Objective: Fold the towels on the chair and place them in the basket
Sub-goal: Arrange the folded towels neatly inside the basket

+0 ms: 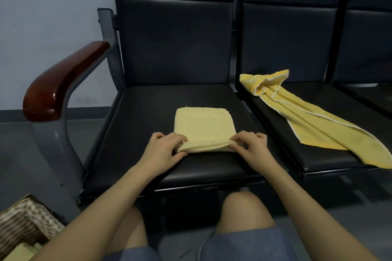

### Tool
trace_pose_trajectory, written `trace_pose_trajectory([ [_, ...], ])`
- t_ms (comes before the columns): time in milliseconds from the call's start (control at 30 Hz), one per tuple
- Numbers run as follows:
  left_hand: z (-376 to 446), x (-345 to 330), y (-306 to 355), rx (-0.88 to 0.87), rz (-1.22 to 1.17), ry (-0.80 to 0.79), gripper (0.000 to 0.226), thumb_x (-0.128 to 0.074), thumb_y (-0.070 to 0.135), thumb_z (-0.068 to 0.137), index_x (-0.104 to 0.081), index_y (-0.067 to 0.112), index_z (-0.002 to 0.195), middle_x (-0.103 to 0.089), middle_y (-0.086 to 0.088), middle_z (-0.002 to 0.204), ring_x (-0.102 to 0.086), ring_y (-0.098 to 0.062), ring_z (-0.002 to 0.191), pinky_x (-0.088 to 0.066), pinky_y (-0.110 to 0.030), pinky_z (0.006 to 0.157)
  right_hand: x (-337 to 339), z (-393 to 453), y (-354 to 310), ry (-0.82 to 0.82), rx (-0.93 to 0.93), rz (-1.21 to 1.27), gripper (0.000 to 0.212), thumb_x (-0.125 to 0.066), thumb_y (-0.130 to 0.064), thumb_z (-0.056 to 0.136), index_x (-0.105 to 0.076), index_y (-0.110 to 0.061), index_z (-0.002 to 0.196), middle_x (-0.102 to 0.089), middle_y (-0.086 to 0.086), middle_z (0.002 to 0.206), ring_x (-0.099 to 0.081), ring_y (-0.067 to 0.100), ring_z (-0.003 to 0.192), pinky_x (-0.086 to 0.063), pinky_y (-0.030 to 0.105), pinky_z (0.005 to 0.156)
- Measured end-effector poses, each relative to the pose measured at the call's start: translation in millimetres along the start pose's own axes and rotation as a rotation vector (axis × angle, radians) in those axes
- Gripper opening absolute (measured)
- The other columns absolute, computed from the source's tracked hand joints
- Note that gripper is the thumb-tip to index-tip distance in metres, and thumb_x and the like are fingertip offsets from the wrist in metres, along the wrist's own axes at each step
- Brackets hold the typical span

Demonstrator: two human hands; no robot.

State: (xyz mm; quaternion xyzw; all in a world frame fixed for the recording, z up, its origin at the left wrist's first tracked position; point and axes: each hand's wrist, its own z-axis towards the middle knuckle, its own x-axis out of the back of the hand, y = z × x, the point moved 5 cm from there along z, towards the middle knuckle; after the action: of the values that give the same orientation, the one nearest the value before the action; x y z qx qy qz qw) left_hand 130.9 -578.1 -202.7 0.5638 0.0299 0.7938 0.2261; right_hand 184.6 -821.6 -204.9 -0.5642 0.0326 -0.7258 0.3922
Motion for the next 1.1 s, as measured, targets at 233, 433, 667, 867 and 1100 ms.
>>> trace_pose_trajectory([
  [233, -3, 2, -12, 0.112, -0.132, 0.027, 0.025, -0.063, 0.022, 0.091, -0.061, 0.019, 0.115, -0.060, 0.012, 0.090, -0.049, -0.021, 0.093, -0.030, -0.024, 0.089, -8, 3, 4, -0.084, -0.029, -0.025, 0.011, -0.067, -0.029, 0.087, -0.065, -0.029, 0.098, -0.054, -0.019, 0.097, -0.043, 0.003, 0.099, -0.014, 0.023, 0.092],
  [433, 6, 10, -10, 0.218, -0.298, 0.036, 0.014, -0.055, 0.023, 0.095, -0.061, 0.019, 0.107, -0.058, 0.008, 0.088, -0.041, -0.019, 0.101, -0.033, -0.028, 0.084, 2, 12, 4, 0.027, -0.057, 0.246, 0.005, -0.070, -0.017, 0.085, -0.069, -0.020, 0.089, -0.060, -0.016, 0.104, -0.053, 0.006, 0.105, -0.029, 0.032, 0.101],
  [667, 28, 27, -4, 0.232, -0.366, 0.095, 0.015, -0.048, 0.023, 0.099, -0.054, 0.014, 0.108, -0.060, 0.004, 0.095, -0.056, -0.013, 0.088, -0.048, -0.036, 0.078, 14, 25, -8, 0.191, -0.060, 0.497, 0.006, -0.068, -0.008, 0.087, -0.069, -0.010, 0.092, -0.067, 0.000, 0.085, -0.062, 0.008, 0.081, -0.048, 0.018, 0.072],
  [867, 51, 35, -4, 0.427, -0.338, 0.273, 0.024, -0.045, 0.027, 0.100, -0.041, 0.015, 0.120, -0.053, 0.006, 0.102, -0.057, -0.019, 0.095, -0.048, -0.041, 0.083, 15, 58, -7, 0.312, -0.169, 0.470, 0.021, -0.066, -0.019, 0.089, -0.063, -0.019, 0.110, -0.063, -0.013, 0.101, -0.058, 0.002, 0.094, -0.048, 0.017, 0.080],
  [1100, 87, 18, -20, 0.616, -0.160, 0.307, 0.030, -0.041, 0.029, 0.101, -0.034, 0.015, 0.126, -0.063, -0.005, 0.109, -0.061, -0.025, 0.096, -0.046, -0.040, 0.076, 0, 101, 13, 0.263, -0.403, 0.270, 0.027, -0.061, -0.029, 0.090, -0.058, -0.022, 0.116, -0.059, -0.008, 0.103, -0.055, 0.009, 0.096, -0.048, 0.033, 0.085],
])
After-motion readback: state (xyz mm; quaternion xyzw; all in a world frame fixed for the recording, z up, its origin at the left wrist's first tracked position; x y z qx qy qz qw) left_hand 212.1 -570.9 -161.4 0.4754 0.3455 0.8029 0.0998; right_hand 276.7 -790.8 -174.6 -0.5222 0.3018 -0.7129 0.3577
